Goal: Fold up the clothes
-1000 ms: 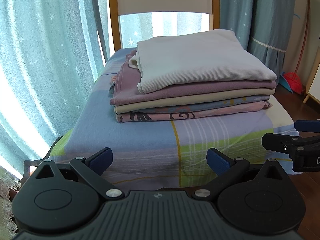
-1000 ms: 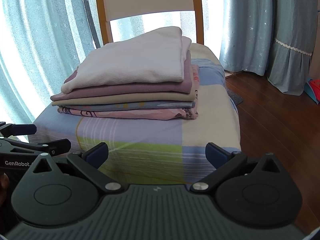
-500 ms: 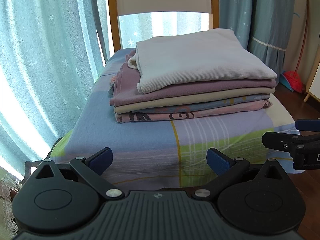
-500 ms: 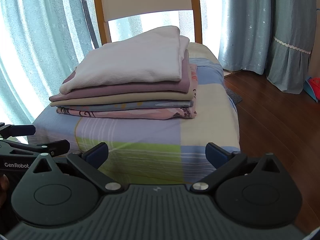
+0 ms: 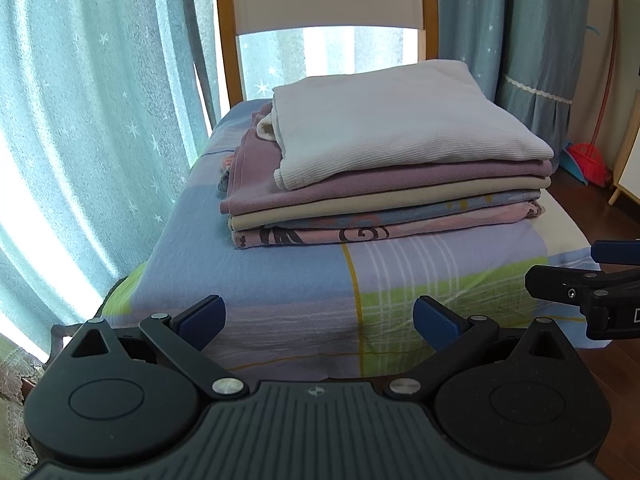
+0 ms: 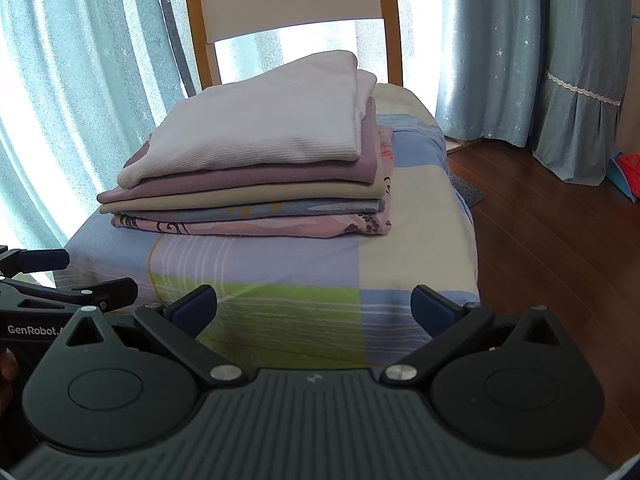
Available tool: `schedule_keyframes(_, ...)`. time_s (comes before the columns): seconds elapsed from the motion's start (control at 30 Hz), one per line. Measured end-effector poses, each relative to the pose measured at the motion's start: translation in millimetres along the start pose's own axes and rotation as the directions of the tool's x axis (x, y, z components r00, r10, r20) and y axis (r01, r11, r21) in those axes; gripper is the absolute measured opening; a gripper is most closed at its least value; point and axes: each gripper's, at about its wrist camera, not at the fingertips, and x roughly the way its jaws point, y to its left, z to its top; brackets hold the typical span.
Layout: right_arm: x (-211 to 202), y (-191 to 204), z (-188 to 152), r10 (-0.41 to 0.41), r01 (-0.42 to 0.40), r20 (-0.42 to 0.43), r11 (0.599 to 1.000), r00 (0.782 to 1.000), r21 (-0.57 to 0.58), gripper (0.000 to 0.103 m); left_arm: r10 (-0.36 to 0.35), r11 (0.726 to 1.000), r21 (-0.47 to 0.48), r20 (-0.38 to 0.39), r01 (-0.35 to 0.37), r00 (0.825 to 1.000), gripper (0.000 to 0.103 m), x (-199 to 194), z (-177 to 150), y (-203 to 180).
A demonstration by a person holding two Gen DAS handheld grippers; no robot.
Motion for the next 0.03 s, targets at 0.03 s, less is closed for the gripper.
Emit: schedule_keyframes(0.03, 0.0, -0.1, 0.0, 0.000, 0.000, 0.000, 1.000, 1.000, 0.000, 0.102, 0.001, 1.000, -0.001, -0.001, -0.001, 1.000, 0.103, 0.2, 0.1, -0.1)
